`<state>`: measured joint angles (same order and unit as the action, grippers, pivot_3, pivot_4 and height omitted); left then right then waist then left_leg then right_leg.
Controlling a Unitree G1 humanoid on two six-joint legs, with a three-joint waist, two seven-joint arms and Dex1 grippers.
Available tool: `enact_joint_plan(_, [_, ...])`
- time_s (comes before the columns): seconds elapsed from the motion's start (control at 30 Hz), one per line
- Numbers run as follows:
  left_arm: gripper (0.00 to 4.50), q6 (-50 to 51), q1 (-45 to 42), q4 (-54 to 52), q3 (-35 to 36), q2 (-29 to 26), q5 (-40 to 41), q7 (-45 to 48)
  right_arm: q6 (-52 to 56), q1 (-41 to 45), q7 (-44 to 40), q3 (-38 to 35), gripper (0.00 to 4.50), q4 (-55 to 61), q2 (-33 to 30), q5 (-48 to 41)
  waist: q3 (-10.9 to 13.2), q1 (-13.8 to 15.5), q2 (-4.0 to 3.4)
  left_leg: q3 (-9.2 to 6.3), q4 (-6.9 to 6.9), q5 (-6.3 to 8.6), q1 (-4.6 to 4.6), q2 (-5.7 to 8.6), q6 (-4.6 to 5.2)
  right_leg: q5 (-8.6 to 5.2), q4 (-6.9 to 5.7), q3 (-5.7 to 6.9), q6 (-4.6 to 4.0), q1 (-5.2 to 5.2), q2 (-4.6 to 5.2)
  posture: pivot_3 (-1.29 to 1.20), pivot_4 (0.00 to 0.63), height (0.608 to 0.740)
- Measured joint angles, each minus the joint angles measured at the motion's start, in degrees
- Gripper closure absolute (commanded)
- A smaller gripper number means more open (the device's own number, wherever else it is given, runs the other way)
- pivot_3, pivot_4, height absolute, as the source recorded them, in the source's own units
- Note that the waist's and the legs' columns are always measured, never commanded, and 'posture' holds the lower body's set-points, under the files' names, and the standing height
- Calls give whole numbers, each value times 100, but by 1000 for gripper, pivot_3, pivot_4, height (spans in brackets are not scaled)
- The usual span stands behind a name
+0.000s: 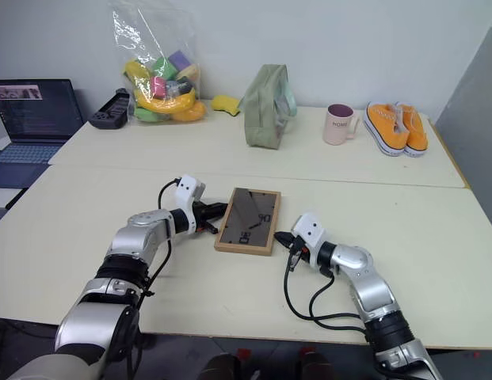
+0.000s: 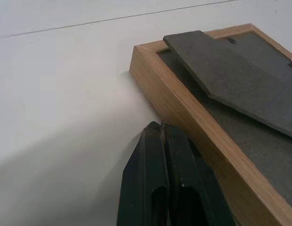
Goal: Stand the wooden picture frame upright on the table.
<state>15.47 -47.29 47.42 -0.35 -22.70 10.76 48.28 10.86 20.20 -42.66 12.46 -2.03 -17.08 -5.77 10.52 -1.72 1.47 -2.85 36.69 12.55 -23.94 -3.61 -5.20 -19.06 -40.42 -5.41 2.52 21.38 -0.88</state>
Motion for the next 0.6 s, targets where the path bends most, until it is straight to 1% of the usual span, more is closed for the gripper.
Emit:
enact_joint_plan(0.07, [4452,-61,-55,50,-51,55,-64,109,-1,1,49,-2,4500,9,-47,13,0,-8,0,0,-1,0,0,0,0,0,0,-1,0,1,0,0,150,740])
enact_joint_plan(0.17, [4452,38,-27,-31,-71,-33,-85,331,-31,12,89,-18,4500,-50,-192,48,0,-15,0,0,-1,0,0,-1,0,0,0,-2,0,2,-2,0,150,740])
enact_joint_plan(0.27, [4452,502,212,-583,-181,-439,-75,757,-45,21,90,-108,4500,-153,-403,49,0,-47,0,1,-3,0,1,-3,0,0,0,-6,0,4,-4,0,150,740])
enact_joint_plan(0.37, [4452,1576,530,-1443,-184,-1090,102,1173,-72,42,30,-253,4500,-201,-640,40,1,-105,-1,-2,-5,0,1,-5,0,-1,-5,-4,-1,6,-5,0,150,740])
enact_joint_plan(0.43, [4452,2545,693,-2093,-133,-1468,414,1345,-156,33,-21,-297,4500,-220,-773,23,1,-133,-2,-3,-5,0,1,-5,1,-1,-4,-5,-1,3,-5,0,150,740])
enact_joint_plan(0.5, [4452,4158,659,-2586,224,-1716,932,1312,-254,31,-92,-342,4500,-312,-871,15,1,-131,-2,-6,-2,1,0,-4,1,-2,-5,0,0,1,-4,0,150,740])
enact_joint_plan(0.57, [4452,5722,450,-2708,716,-1753,1372,1129,-344,30,-132,-343,4500,-383,-948,17,2,-124,-1,-8,1,1,-1,-1,2,-5,-5,2,4,-2,-4,0,150,740])
enact_joint_plan(0.6, [4452,6709,279,-2713,1128,-1676,1617,924,-427,18,-175,-343,4500,-425,-989,17,2,-124,-1,-8,1,1,-1,-1,2,-5,-5,3,5,-2,-4,0,150,740])
